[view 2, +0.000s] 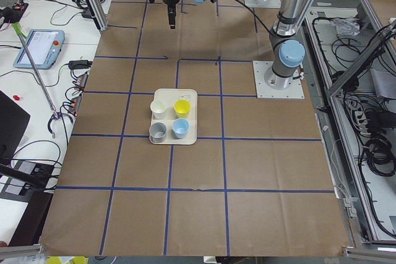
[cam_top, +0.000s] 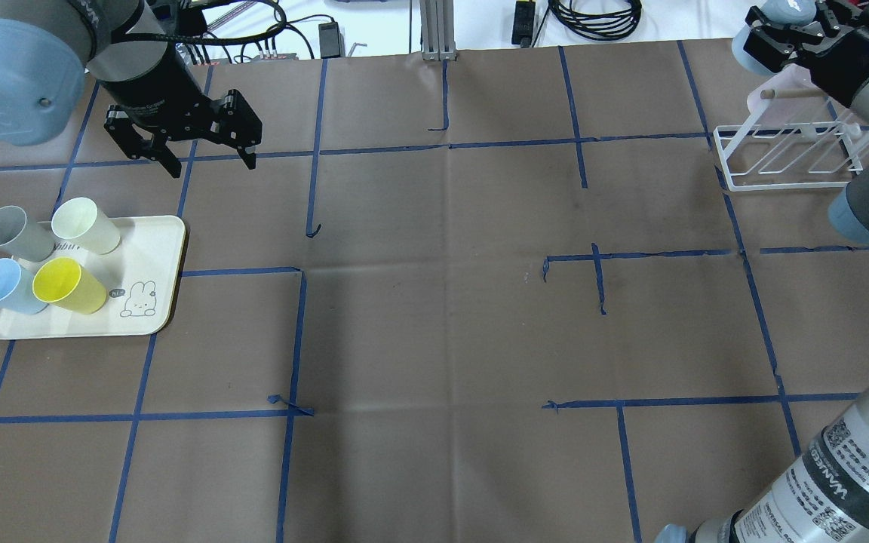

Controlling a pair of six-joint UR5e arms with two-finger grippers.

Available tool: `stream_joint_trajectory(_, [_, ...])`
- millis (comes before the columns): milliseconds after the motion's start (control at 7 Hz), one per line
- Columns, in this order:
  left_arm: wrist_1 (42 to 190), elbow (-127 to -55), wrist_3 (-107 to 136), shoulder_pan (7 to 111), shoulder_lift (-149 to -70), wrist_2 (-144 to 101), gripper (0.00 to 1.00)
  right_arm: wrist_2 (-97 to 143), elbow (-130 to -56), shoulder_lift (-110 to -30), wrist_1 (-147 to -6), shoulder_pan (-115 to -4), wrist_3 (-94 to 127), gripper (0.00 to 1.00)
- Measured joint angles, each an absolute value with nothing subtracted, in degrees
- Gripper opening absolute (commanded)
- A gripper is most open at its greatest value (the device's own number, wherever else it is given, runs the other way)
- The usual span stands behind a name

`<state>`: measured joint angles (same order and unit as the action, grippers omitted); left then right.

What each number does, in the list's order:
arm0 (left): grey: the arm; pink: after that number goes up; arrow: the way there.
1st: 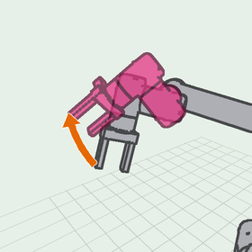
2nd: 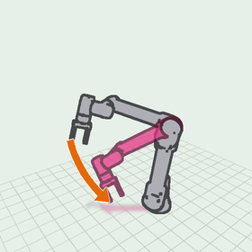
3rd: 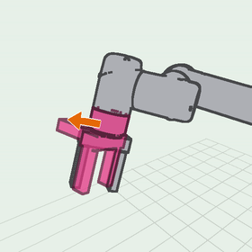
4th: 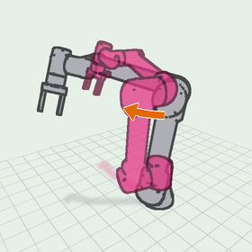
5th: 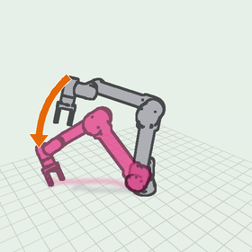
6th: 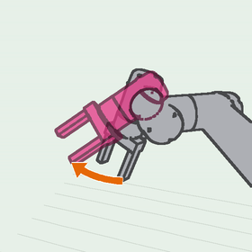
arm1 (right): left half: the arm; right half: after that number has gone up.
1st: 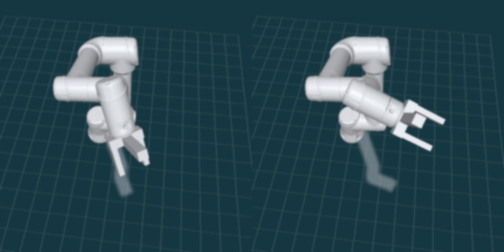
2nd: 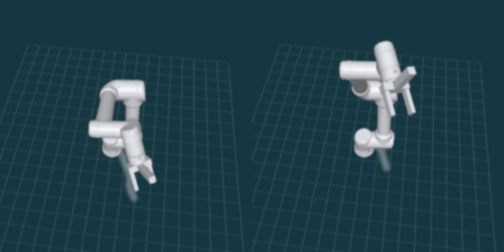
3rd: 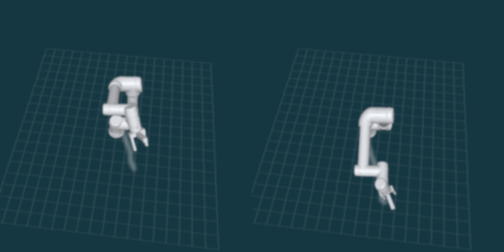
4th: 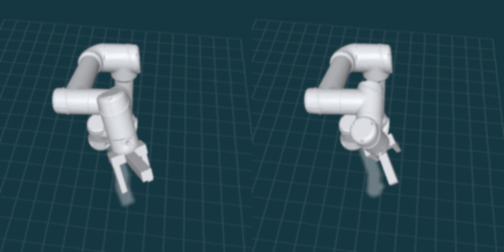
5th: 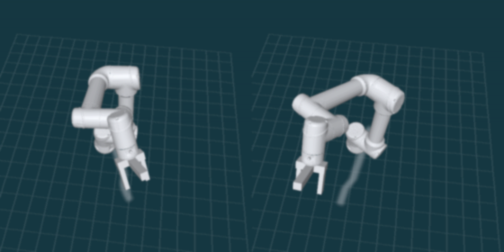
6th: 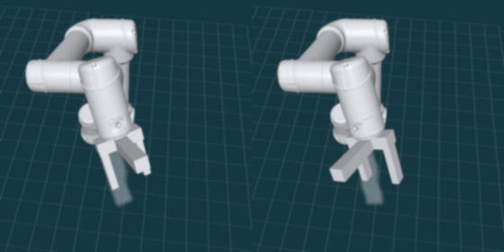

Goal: Transfer IKEA cup to right arm and place on rack

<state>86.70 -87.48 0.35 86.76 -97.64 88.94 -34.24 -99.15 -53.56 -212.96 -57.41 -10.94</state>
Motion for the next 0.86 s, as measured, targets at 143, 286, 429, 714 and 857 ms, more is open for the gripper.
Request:
stream_joint_trajectory(143, [89.07, -87.39, 0.34, 86.89, -96.99, 89.01, 1.0, -37.4, -98.75, -54.28, -207.68, -57.31, -17.06, 0.07])
stream_joint_trajectory(286, [90.5, -87.47, 0.23, 87.02, -96.21, 88.81, 1.0, -42.26, -98.04, -54.82, -203.57, -56.96, -22.32, 0.07])
stream_joint_trajectory(429, [91.12, -87.58, -0.02, 87.09, -95.63, 88.68, 1.0, -47.16, -97.2, -54.99, -201.52, -56.26, -25.01, 0.07])
stream_joint_trajectory(714, [91.45, -88.6, -0.61, 87.35, -94.07, 88.48, 1.0, -51.11, -95.06, -54.58, -199.92, -53.42, -25.62, 0.07])
stream_joint_trajectory(857, [91.46, -89.04, -0.73, 87.64, -93.65, 88.41, 1.0, -51.33, -93.7, -53.98, -198.75, -51.79, -24.92, 0.06])
